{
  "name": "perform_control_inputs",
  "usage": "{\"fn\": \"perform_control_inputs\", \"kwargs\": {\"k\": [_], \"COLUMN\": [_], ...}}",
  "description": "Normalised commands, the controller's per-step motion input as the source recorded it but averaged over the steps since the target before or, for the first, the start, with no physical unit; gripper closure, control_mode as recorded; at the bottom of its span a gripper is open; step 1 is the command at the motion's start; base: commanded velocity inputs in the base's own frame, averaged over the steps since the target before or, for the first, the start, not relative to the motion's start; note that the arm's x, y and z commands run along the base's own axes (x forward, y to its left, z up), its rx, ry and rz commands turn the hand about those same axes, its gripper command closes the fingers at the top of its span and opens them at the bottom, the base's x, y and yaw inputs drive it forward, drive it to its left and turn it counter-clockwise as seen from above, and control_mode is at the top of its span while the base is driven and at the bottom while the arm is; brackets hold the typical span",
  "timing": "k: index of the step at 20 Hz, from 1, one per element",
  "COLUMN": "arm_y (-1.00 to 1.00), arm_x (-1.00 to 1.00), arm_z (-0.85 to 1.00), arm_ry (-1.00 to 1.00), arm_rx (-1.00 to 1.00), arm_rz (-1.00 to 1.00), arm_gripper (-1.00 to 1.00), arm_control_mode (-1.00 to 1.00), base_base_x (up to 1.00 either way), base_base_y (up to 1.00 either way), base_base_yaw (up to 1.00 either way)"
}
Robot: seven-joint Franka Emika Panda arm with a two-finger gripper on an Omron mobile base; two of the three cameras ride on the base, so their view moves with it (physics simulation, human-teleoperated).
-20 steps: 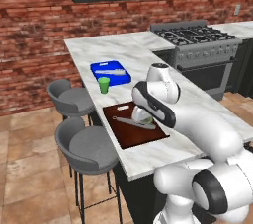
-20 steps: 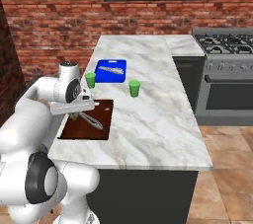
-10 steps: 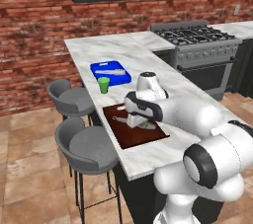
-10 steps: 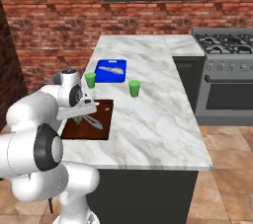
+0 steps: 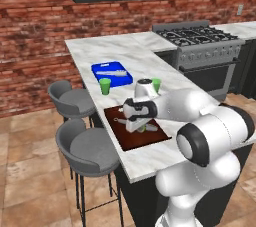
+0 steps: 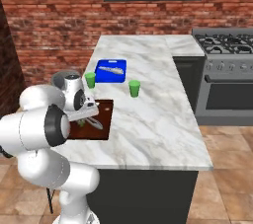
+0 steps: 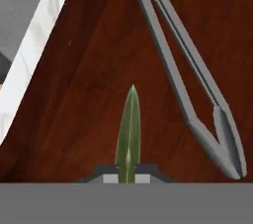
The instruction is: Gather the lemon wedge and lemon from the fridge and place them on a tray on the dining counter. Then gather the fishs from the fridge and place them on the other tray.
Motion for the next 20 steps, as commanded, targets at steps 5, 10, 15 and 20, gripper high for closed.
{"fn": "perform_control_inputs", "kwargs": {"k": [5, 10, 15, 20], "arm_y": [0.02, 0.03, 0.04, 0.0], "arm_x": [0.32, 0.31, 0.23, 0.02], "arm_z": [-0.33, -0.31, -0.25, 0.03], "arm_ry": [0.01, 0.02, 0.04, 0.03], "arm_rx": [0.0, 0.0, 0.0, 0.0], "arm_rz": [0.03, 0.04, 0.03, 0.04], "arm_gripper": [1.0, 1.0, -1.0, -1.0], "arm_control_mode": [-1.0, -1.0, -1.0, -1.0], "base_base_x": [0.0, 0.0, 0.0, 0.0], "base_base_y": [0.0, 0.0, 0.0, 0.0], "base_base_yaw": [0.0, 0.0, 0.0, 0.0]}}
